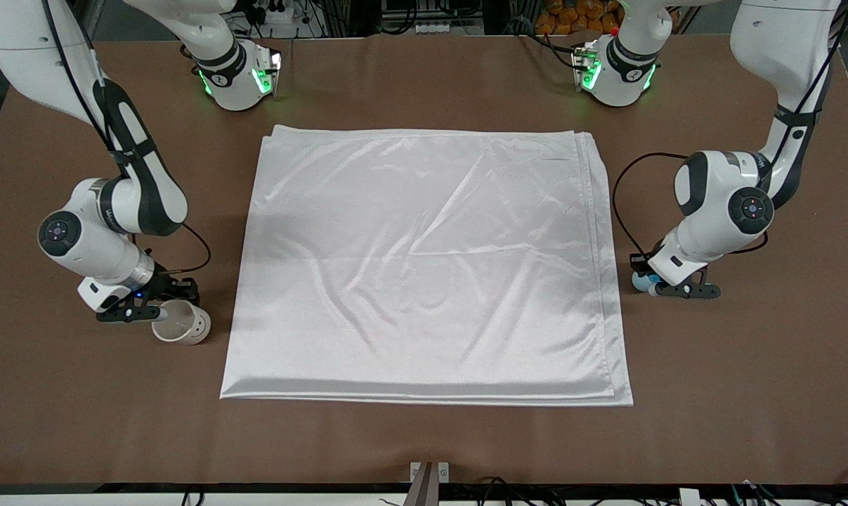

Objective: Place blue cup into white mug on cloth

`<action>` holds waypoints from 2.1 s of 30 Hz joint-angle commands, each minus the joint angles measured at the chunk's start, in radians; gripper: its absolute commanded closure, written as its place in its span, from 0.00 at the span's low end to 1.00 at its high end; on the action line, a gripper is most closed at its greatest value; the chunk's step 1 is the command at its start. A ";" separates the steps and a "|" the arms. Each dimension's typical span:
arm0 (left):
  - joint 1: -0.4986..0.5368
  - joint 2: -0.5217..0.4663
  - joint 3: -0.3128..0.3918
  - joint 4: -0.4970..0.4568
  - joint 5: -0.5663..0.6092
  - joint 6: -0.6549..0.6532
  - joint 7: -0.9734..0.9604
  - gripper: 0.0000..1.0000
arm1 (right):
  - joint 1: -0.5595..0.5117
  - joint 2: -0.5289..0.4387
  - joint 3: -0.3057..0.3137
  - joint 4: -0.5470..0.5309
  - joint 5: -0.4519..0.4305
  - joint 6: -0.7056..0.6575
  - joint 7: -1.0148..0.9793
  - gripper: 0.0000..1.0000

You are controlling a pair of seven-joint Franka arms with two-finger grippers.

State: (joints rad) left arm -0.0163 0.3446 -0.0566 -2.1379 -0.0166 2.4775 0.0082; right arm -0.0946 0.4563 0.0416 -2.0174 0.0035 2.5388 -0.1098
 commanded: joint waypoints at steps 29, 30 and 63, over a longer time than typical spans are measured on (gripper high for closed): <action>0.004 -0.220 -0.005 0.019 0.024 -0.064 -0.013 1.00 | 0.249 -0.065 0.066 0.333 0.013 -0.454 0.294 1.00; 0.004 -0.232 -0.005 0.029 0.026 -0.087 -0.013 1.00 | 0.272 -0.065 0.066 0.339 0.013 -0.454 0.329 1.00; 0.009 -0.320 -0.028 0.256 0.061 -0.476 0.006 1.00 | 0.794 0.225 0.055 0.618 -0.075 -0.419 0.893 1.00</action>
State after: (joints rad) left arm -0.0159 0.0231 -0.0769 -1.8988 0.0183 2.0265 0.0096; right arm 0.6649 0.5911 0.1077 -1.5035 -0.0130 2.1171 0.6956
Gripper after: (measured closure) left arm 0.965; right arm 0.806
